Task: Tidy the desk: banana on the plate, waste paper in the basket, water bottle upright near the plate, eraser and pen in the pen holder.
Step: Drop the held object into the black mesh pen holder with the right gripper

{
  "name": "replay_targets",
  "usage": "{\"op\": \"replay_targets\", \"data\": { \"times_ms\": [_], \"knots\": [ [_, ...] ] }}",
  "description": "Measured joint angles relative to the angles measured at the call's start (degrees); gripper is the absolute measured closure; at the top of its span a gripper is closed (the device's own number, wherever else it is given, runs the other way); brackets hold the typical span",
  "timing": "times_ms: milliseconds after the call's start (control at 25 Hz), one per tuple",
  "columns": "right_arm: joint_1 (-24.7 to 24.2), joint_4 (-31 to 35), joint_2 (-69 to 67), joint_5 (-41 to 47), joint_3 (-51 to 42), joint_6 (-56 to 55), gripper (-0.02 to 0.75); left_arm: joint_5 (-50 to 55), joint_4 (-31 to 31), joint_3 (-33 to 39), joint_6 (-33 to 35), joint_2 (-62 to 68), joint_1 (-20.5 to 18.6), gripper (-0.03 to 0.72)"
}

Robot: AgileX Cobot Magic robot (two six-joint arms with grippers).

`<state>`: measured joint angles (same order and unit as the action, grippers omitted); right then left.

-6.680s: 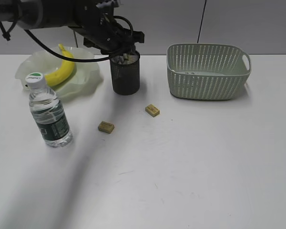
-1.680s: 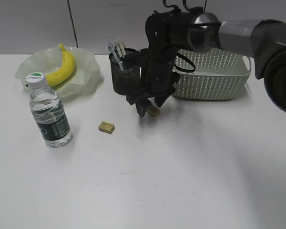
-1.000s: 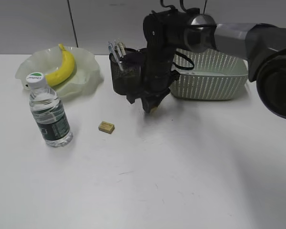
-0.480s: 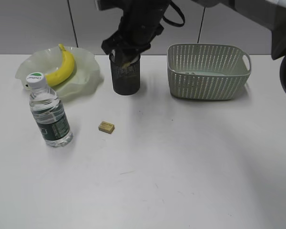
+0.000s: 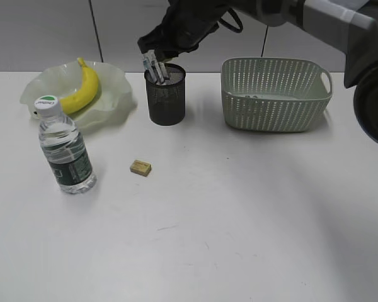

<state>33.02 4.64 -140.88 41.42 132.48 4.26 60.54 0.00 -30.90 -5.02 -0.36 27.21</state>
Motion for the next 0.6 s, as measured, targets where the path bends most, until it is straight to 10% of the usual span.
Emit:
{"op": "replay_targets", "data": {
  "times_ms": [280, 600],
  "knots": [
    [-0.1, -1.1, -2.0, -0.4, 0.0, -0.4, 0.506, 0.0, 0.0, 0.0, 0.0, 0.0, 0.0, 0.393],
    [-0.1, -1.0, -1.8, -0.3, 0.0, -0.7, 0.225, 0.0, 0.0, 0.0, 0.0, 0.0, 0.0, 0.393]
  ]
}}
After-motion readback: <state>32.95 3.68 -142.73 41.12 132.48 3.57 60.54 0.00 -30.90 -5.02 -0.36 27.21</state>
